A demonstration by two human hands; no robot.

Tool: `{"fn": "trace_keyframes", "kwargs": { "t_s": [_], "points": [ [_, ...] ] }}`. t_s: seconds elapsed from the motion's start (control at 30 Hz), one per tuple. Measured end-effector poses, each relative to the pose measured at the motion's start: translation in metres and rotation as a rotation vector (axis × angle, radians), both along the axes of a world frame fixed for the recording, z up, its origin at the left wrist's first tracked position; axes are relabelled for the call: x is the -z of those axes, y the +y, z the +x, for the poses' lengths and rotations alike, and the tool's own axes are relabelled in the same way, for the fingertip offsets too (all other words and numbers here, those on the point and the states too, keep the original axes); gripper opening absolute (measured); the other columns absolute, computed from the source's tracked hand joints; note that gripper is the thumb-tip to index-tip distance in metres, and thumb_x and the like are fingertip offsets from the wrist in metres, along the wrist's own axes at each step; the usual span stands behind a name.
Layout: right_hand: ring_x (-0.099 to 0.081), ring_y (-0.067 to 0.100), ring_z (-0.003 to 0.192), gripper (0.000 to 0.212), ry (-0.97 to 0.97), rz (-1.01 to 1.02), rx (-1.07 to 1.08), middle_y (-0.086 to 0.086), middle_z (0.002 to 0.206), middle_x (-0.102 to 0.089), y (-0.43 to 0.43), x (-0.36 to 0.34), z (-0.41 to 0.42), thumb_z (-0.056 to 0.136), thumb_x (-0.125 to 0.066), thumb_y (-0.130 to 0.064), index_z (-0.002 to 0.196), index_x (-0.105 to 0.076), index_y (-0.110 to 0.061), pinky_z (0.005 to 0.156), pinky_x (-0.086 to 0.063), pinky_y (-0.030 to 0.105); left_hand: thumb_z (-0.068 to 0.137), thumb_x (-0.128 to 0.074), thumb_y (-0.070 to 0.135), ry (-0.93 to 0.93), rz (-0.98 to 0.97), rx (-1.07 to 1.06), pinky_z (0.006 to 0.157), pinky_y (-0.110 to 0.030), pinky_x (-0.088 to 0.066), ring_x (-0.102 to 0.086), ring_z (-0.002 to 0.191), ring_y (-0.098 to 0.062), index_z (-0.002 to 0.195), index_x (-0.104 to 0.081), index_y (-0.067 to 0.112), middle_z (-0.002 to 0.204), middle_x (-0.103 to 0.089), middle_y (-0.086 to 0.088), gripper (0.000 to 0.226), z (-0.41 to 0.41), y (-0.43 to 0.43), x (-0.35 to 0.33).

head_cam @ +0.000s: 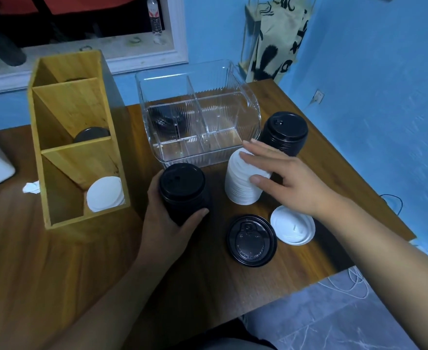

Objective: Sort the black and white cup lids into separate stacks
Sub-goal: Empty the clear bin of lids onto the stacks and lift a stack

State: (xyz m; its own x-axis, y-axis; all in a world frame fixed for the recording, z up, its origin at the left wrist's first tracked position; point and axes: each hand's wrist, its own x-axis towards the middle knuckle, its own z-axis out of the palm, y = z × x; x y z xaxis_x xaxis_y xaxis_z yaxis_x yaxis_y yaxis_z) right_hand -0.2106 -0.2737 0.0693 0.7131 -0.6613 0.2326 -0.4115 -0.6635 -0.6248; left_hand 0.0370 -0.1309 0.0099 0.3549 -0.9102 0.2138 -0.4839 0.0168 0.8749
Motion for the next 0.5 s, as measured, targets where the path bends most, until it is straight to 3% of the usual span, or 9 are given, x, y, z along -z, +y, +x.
{"fn": "trace_keyframes", "kwargs": {
  "t_s": [0.13,0.23,0.33,0.4,0.5],
  "points": [
    [-0.039,0.013,0.147,0.049,-0.198,0.077,0.157,-0.005,0.154,-0.048,0.014,0.001,-0.03,0.097,-0.061,-0.023,0.145,-0.053,-0.018,0.121,-0.033,0.048,0.069,-0.082,0.049,-0.002,-0.006,0.0,0.104,0.003,-0.025,-0.027,0.129,0.029,0.147,-0.017,0.051,0.13,-0.024,0.06,0.102,0.0,0.0,0.0],
    [-0.047,0.016,0.139,0.057,-0.12,0.093,0.179,-0.008,0.142,-0.058,0.034,0.018,-0.072,0.078,-0.065,-0.005,0.13,-0.063,-0.026,0.114,-0.038,0.055,0.07,-0.083,0.047,-0.015,-0.008,0.0,0.104,0.004,-0.024,-0.026,0.128,0.03,0.142,-0.014,0.059,0.131,-0.023,0.06,0.101,0.0,0.0,0.0],
    [-0.038,0.014,0.145,0.059,0.117,0.139,0.082,-0.019,0.147,-0.051,0.057,0.041,-0.097,0.075,-0.079,-0.023,0.13,-0.063,-0.038,0.116,-0.034,0.048,0.069,-0.082,0.051,-0.016,-0.004,-0.005,0.104,0.004,-0.024,-0.026,0.13,0.028,0.146,-0.014,0.053,0.135,-0.027,0.052,0.103,0.001,0.0,0.002],
    [-0.036,0.011,0.145,0.052,0.246,0.056,0.083,-0.025,0.148,-0.048,0.066,0.057,-0.102,0.08,-0.079,-0.041,0.129,-0.064,-0.041,0.114,-0.037,0.047,0.068,-0.081,0.053,-0.019,0.005,-0.009,0.106,0.003,-0.024,-0.026,0.131,0.027,0.148,-0.014,0.051,0.139,-0.031,0.042,0.104,0.001,0.0,0.002],
    [-0.053,0.007,0.127,0.035,0.176,-0.021,0.16,-0.025,0.132,-0.061,0.067,0.057,-0.098,0.088,-0.068,-0.054,0.118,-0.071,-0.037,0.102,-0.049,0.039,0.068,-0.081,0.053,-0.036,0.005,-0.006,0.106,0.001,-0.025,-0.026,0.132,0.026,0.146,-0.013,0.054,0.137,-0.028,0.048,0.104,0.0,-0.001,0.002]
  ]
}}
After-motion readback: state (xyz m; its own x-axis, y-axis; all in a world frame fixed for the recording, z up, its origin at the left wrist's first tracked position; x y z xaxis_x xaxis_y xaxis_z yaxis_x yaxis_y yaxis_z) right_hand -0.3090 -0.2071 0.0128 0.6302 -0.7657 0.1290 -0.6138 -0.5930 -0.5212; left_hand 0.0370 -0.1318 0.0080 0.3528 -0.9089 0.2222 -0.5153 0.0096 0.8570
